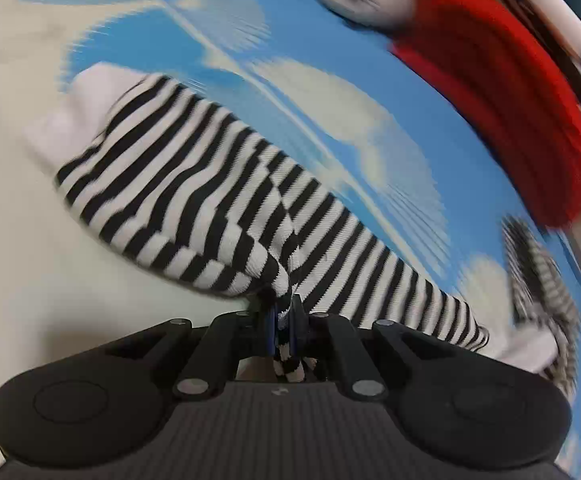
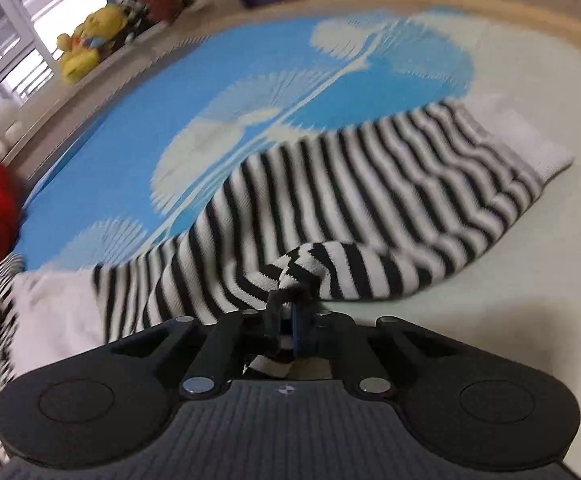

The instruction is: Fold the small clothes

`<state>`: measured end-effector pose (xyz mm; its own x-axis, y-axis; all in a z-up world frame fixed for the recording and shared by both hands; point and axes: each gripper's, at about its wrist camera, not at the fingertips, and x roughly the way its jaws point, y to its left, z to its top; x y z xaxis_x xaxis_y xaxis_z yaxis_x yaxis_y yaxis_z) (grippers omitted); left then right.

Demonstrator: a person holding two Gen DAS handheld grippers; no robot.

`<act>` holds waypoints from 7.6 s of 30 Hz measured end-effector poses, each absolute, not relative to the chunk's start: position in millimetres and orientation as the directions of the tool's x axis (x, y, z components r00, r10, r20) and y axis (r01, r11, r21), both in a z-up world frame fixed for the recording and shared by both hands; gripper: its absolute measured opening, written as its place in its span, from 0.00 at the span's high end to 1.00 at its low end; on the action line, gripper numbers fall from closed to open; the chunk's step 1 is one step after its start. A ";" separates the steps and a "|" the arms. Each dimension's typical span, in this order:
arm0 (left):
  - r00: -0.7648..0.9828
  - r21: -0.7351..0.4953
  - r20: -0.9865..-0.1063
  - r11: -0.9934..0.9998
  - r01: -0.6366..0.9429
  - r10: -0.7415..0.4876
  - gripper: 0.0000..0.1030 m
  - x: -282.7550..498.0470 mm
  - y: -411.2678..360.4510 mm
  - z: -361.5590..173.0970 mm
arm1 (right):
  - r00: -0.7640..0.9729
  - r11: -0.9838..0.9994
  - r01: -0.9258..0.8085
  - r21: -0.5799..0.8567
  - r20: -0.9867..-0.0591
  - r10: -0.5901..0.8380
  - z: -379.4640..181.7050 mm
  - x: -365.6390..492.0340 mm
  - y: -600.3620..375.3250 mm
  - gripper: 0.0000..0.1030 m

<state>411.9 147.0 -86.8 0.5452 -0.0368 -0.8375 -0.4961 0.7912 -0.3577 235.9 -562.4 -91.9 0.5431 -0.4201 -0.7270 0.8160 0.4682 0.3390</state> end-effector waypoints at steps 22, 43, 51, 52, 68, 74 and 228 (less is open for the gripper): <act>0.536 -0.345 -0.843 0.795 -0.498 -0.030 0.11 307.3 182.2 -3.5 | 0.684 0.692 0.613 0.381 -0.695 -0.222 18.5 159.0 -437.7 0.23; 0.594 -0.190 -0.802 0.970 -0.152 -0.064 0.04 84.6 101.7 -24.2 | 0.668 0.919 0.314 0.239 -0.743 -0.035 -23.8 61.1 -265.2 0.22; 0.565 -0.244 -0.817 0.956 -0.160 -0.114 0.04 97.9 99.0 -29.6 | 0.658 0.926 0.298 0.232 -0.753 -0.023 -29.0 67.1 -265.8 0.22; 0.564 -0.248 -0.818 0.956 -0.160 -0.118 0.04 99.1 98.1 -29.8 | 0.654 0.926 0.296 0.234 -0.756 -0.018 -30.1 68.4 -265.3 0.22; 0.612 -0.204 -0.791 0.950 -0.237 -0.018 0.00 177.8 105.5 12.7 | 0.667 0.900 0.332 0.283 -0.745 -0.012 -24.8 82.8 -271.2 0.22; 0.620 -0.541 -0.764 0.703 -0.462 -0.180 0.01 283.0 192.9 -27.8 | 0.667 0.891 0.351 0.288 -0.745 -0.022 -25.4 94.8 -275.6 0.22; 0.415 0.015 -0.882 0.892 -0.452 0.225 0.00 351.7 143.6 -35.1 | 0.791 0.970 -0.232 -0.069 -0.594 0.147 -37.0 339.5 -210.3 0.58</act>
